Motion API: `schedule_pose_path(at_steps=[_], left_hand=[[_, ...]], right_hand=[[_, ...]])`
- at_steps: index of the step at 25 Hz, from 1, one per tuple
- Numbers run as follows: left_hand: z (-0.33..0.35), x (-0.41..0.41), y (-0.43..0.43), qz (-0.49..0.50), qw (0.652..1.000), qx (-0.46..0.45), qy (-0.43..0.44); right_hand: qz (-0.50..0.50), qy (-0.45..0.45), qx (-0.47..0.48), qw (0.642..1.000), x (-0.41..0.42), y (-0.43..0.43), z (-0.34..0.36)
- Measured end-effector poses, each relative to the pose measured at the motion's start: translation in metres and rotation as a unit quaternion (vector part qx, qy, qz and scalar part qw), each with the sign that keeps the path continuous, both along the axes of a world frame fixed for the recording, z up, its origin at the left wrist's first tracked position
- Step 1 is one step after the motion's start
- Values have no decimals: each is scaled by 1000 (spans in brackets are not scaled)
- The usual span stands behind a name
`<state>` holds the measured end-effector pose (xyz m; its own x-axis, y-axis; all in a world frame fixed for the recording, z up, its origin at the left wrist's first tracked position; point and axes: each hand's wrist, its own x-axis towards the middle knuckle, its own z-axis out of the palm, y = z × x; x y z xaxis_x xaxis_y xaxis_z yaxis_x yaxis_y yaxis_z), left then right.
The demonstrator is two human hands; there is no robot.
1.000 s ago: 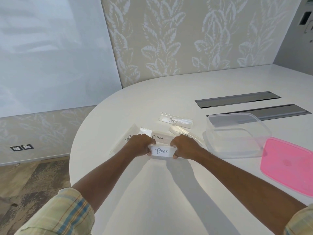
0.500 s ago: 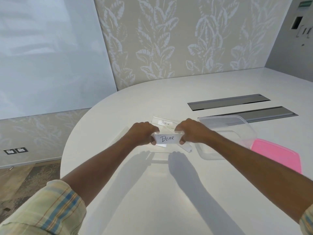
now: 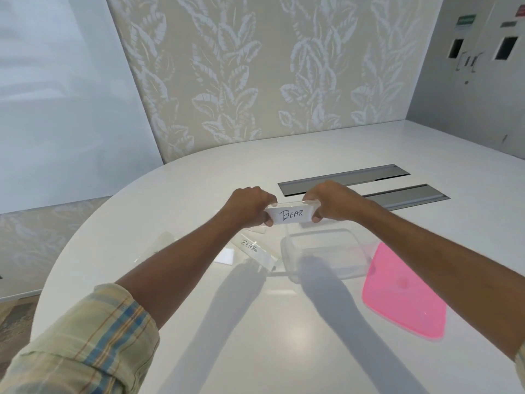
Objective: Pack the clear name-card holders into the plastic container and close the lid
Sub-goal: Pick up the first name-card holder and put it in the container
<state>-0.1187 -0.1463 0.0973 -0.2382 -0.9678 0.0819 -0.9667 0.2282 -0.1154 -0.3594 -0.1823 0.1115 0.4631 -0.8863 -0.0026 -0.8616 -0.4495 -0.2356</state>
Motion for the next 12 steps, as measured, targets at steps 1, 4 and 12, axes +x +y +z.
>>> schedule_pose_path(at_steps=[1,4,12], left_hand=[[-1,-12,-7,-2,1000,0,1],[-8,-49,-28,-7,1000,5,-3],[-46,-108,-72,2,999,32,2]], right_hand=[[-5,1,3,1000,-11,-7,-1],[-20,12,17,1000,-41,-28,-9],[-31,59,29,997,-90,-77,-48]])
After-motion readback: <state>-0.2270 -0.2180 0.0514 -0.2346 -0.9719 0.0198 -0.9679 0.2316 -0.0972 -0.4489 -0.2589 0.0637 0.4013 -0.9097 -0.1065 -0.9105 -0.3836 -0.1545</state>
